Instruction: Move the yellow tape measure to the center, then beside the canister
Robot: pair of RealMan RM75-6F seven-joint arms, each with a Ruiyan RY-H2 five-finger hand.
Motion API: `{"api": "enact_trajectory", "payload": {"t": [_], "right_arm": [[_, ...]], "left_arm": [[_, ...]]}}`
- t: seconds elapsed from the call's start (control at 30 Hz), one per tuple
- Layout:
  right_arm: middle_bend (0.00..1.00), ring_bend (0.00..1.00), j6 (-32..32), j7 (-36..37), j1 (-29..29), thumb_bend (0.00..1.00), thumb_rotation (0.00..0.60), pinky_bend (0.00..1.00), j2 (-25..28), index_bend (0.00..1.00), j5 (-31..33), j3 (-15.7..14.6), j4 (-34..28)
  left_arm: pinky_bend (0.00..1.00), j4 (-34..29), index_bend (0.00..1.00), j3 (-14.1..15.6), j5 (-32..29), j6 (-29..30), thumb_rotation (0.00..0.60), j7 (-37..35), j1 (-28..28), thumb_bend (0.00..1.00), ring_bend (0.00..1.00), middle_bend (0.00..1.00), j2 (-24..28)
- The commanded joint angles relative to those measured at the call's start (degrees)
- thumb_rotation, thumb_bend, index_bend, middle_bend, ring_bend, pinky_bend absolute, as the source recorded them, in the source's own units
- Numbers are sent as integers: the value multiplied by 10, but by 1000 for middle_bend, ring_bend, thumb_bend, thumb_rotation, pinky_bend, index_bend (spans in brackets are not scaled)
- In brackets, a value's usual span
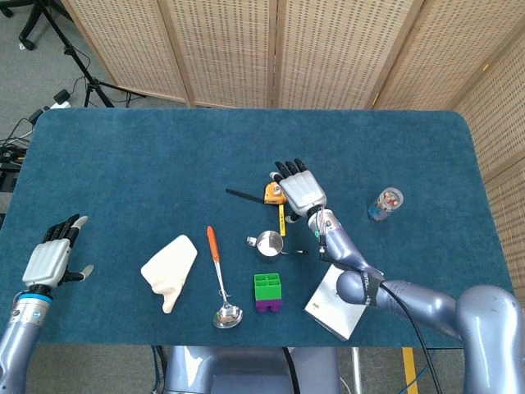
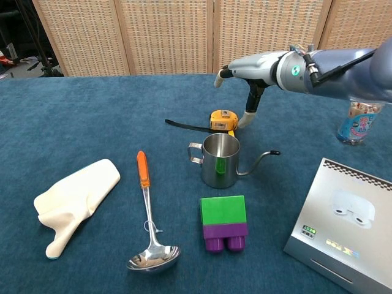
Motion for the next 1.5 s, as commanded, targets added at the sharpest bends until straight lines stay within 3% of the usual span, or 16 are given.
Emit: {"api": "enact_trajectory", "payload": {"t": [0.03, 0.3, 0.8, 1.13, 1.5], "right_arm": [[32, 0, -32, 26, 19, 53, 600, 6, -21, 146, 5, -5, 42], [12, 0, -73, 74, 46, 53, 600, 6, -55, 146, -7, -12, 132], [13, 0, -135, 148, 69, 53, 600, 6, -101, 146, -35, -25, 247], [32, 0, -168, 191, 75, 53, 600, 6, -129, 159, -57, -31, 307], [87, 0, -179, 230, 76, 74, 600, 57, -151, 263, -91, -34, 338]], "left_arm": [[3, 3, 32, 0, -2, -5, 600, 0, -1, 265, 0, 0, -2], [3, 12, 32, 1, -7, -25, 600, -1, -6, 264, 0, 0, -7], [3, 14, 32, 1, -7, -42, 600, -11, -9, 265, 0, 0, -7], [3, 9, 32, 0, -7, -44, 600, -14, -9, 265, 0, 0, -2], [3, 9, 32, -1, -9, -49, 600, -18, -10, 266, 0, 0, -2]]}}
